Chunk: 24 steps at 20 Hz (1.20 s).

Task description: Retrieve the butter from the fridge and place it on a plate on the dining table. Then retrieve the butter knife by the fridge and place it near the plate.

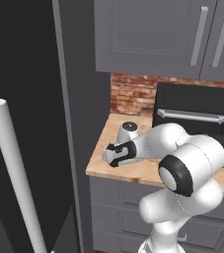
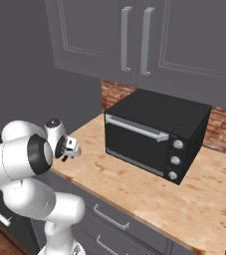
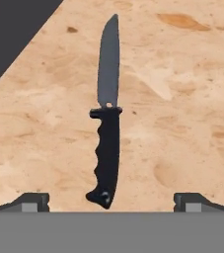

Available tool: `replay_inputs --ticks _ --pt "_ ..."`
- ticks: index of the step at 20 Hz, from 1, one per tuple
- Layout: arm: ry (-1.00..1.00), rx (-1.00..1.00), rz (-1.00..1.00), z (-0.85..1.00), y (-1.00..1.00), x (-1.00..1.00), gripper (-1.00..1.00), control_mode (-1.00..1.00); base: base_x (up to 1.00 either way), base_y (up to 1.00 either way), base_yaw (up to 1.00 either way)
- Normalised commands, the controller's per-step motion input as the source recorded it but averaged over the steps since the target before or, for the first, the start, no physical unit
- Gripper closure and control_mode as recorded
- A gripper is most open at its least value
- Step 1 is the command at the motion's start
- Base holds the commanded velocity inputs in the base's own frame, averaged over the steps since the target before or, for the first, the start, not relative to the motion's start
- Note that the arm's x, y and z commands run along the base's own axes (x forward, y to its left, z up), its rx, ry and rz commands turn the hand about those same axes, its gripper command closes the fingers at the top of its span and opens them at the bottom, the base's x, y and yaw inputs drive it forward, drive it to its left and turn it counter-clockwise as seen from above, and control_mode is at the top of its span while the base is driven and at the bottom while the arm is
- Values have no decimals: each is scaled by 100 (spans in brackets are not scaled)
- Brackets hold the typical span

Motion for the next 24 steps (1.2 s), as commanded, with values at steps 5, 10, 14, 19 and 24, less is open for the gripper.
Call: replay_inputs --ticks 5,10,14,19,24 --pt "4 0 0 0 1 19 -100 -100 0 0 0" --pt "7 -2 0 0 6 19 -100 -100 0 0 0" --pt "7 -3 0 0 13 13 -100 -100 0 0 0" --pt "2 -5 0 -7 6 4 -100 -100 0 0 0" --pt "0 -2 0 -24 0 0 -100 -100 0 0 0"
